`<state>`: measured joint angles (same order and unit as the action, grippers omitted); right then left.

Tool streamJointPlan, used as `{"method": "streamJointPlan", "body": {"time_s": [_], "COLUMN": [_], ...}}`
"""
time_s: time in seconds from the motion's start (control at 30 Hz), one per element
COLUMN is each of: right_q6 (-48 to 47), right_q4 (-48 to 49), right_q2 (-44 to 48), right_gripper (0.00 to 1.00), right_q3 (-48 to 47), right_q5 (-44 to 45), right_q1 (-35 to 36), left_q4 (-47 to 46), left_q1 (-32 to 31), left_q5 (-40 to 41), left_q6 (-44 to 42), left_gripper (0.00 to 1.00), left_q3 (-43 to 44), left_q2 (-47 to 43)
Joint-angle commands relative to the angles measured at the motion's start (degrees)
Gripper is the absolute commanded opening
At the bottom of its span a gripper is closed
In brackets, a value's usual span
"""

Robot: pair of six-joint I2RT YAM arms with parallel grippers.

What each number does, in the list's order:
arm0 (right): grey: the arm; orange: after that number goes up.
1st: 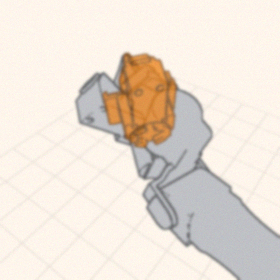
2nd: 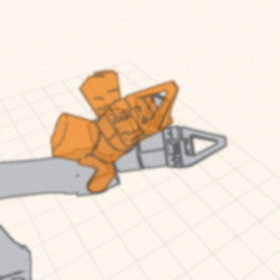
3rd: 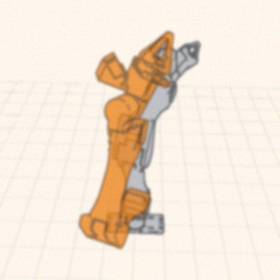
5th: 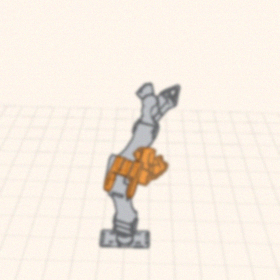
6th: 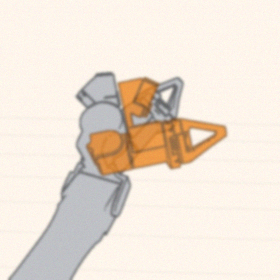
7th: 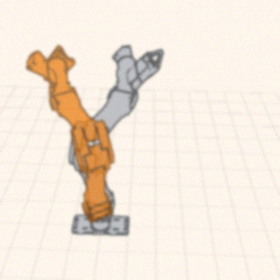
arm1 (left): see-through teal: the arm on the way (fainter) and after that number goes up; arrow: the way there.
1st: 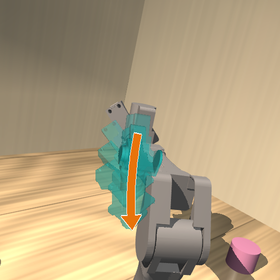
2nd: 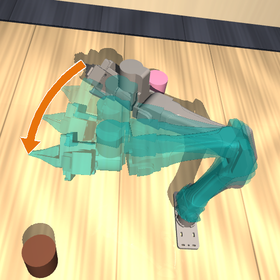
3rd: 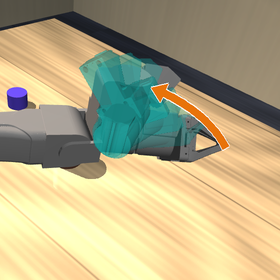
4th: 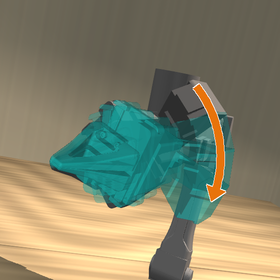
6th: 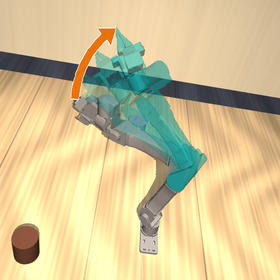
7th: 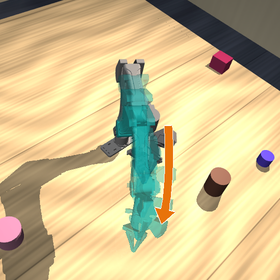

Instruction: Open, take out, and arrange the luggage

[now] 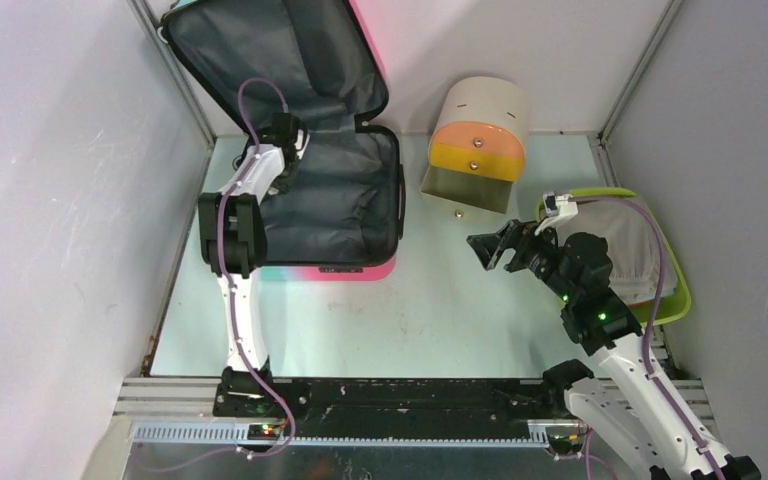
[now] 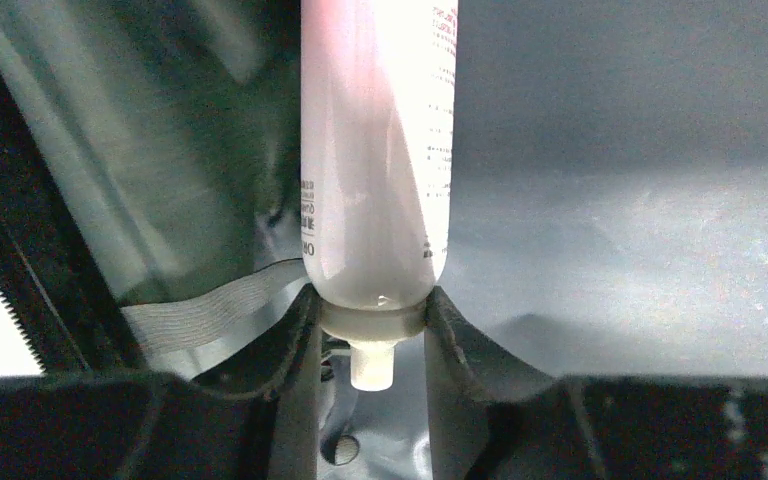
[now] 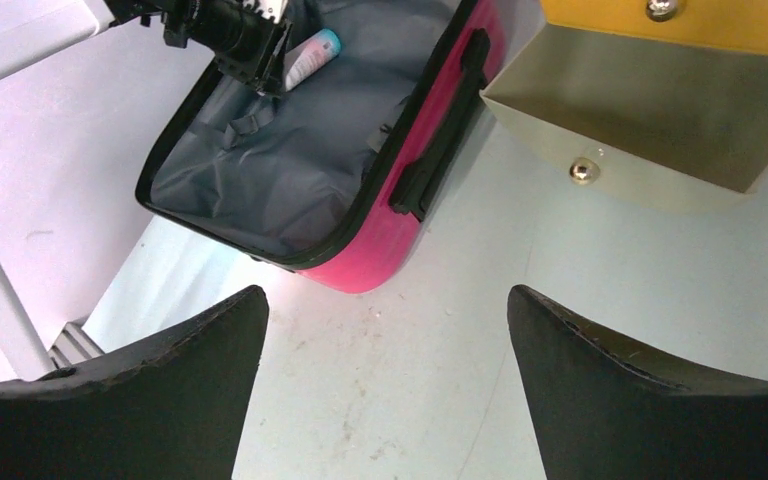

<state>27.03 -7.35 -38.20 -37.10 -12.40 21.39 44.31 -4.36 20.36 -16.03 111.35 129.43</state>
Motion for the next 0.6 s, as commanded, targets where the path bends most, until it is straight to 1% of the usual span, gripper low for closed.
{"method": "streamJointPlan", "body": {"time_s": [0.0, 0.03, 0.13, 0.2, 0.33, 0.5, 0.57], "right_q6": [1.29, 1.74, 2.85, 3.97, 8.89, 13.42, 14.31], "right_q4": [2.46, 2.40, 2.40, 2.69, 2.95, 4.19, 4.59], "right_q2": [0.77, 1.11, 2.49, 3.01, 4.65, 6.71, 6.99], "right_gripper": [0.90, 0.90, 0.90, 0.90, 0.88, 0.86, 0.85], "right_q3": [-0.03, 0.22, 0.51, 0.54, 0.54, 0.50, 0.46], "right_q5": [-1.96, -1.76, -0.32, -0.22, -0.86, -0.71, -0.51], "right_q1": [-0.14, -0.17, -0.04, 0.01, 0.38, 2.03, 2.99], "left_q4": [0.14, 0.61, 1.39, 1.40, 2.08, 0.39, -0.67], "left_q1": [0.44, 0.46, 0.36, 0.20, -0.47, -1.67, -1.74], "left_q5": [-2.88, -4.15, -7.33, -9.82, -15.05, -19.30, -22.56], "left_q6": [1.24, 1.65, 3.84, 4.92, 7.55, 10.50, 11.87], "left_gripper": [0.26, 0.20, 0.11, 0.08, 0.03, 0.02, 0.02], "left_q3": [2.45, 2.31, 0.79, -1.51, -7.14, -17.82, -22.38], "left_q2": [-2.24, -2.73, -6.64, -9.69, -16.62, -27.64, -31.74]}}
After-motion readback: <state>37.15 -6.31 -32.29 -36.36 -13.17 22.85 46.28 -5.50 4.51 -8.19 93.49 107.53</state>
